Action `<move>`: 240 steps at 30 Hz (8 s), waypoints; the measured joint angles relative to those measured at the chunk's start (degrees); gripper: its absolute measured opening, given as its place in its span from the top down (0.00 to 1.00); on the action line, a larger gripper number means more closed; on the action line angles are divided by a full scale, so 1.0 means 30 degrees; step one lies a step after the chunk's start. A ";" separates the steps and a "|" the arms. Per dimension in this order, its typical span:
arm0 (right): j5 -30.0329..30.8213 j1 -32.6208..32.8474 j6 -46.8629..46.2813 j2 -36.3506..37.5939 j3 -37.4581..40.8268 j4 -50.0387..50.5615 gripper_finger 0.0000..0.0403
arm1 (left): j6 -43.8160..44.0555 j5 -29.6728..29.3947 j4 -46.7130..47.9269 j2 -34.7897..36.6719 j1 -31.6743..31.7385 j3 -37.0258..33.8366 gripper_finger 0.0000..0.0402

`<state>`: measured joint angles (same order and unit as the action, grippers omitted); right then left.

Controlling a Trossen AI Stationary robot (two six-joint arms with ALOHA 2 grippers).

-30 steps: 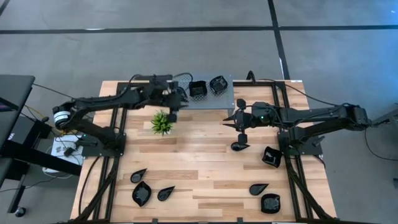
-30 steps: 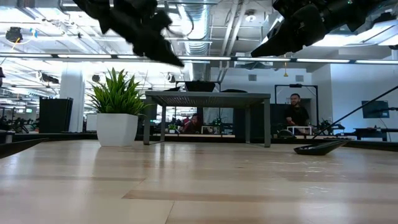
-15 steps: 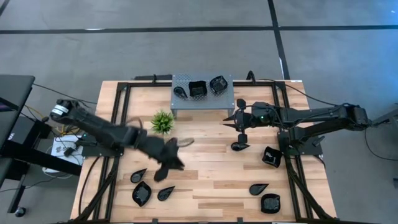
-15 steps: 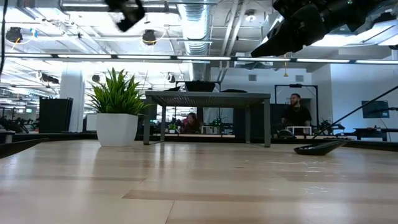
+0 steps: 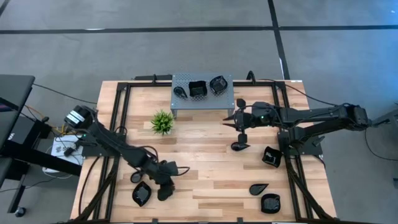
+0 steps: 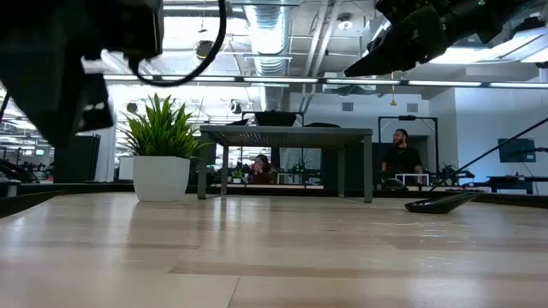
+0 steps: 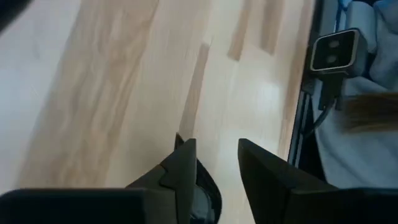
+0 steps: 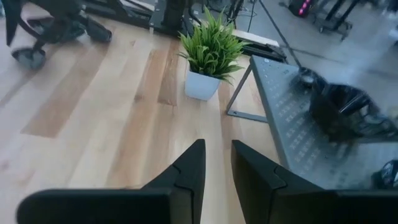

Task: Pick & Place Mini shaped plates
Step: Stack the black drop-shaped plate on top of the black drop-shaped plate on the shelf

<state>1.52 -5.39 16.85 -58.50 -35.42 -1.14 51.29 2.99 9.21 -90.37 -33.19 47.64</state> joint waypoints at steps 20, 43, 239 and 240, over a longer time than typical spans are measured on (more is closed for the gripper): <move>0.0000 -0.0531 0.5518 0.0000 0.0000 -0.5802 0.82 | 0.5638 -0.2771 -0.0328 -0.2406 -0.2681 0.0022 0.72; -0.0007 -0.0465 0.4352 0.0000 0.0000 -0.4636 0.82 | 0.0985 -0.2342 0.0972 -0.2388 -0.2397 0.0022 0.72; -0.0036 -0.1174 -0.2795 -0.3367 0.0000 -1.0906 0.82 | -2.6478 -0.8796 0.8627 0.4033 1.1836 0.5045 0.98; -0.0007 -0.1072 -0.2799 -0.3381 0.0000 -1.0668 0.82 | -2.6516 -0.8815 0.8611 0.4037 1.2990 0.5064 0.98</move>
<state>1.50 -8.61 8.46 -68.64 -35.42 -33.14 -28.26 -23.45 35.05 -78.26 5.78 62.83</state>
